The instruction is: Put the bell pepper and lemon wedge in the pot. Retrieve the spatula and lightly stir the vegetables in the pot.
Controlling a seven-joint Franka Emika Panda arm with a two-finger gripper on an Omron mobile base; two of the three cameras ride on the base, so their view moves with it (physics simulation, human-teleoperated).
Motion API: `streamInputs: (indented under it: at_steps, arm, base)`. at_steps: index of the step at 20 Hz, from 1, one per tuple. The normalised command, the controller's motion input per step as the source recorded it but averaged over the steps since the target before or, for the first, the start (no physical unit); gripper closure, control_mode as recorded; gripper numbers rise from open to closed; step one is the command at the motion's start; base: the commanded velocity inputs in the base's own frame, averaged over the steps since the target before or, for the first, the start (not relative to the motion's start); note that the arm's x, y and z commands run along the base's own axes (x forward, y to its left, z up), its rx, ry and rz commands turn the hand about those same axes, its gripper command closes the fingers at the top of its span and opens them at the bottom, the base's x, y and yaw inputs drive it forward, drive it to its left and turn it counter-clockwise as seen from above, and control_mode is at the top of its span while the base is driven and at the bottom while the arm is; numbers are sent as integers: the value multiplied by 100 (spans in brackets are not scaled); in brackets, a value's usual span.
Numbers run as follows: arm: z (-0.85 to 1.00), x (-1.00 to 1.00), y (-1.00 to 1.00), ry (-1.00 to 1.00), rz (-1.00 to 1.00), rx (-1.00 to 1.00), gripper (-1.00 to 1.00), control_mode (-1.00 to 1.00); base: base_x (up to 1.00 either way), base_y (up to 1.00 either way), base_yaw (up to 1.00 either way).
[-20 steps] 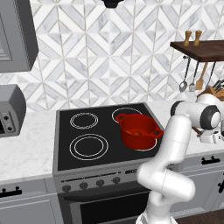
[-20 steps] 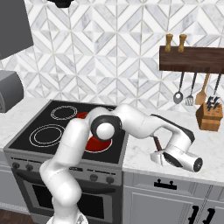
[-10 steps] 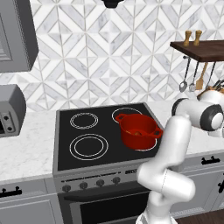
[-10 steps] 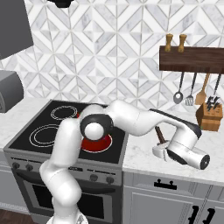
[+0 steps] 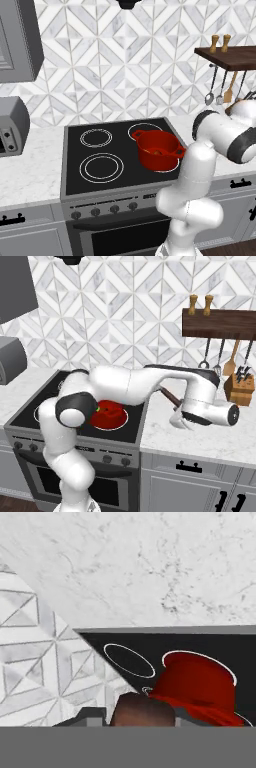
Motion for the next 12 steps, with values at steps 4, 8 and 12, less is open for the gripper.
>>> streamInputs:
  at_steps: [4, 8, 12]
  arm:
    - [100, -4, 66, -30, 27, -74, 100, -100]
    - [80, 0, 87, -32, 17, -84, 100, -100]
    - [77, 0, 95, -27, 21, -83, 100, -100]
  base:
    - [0, 0, 0]
    - [0, 0, 0]
    - [0, 0, 0]
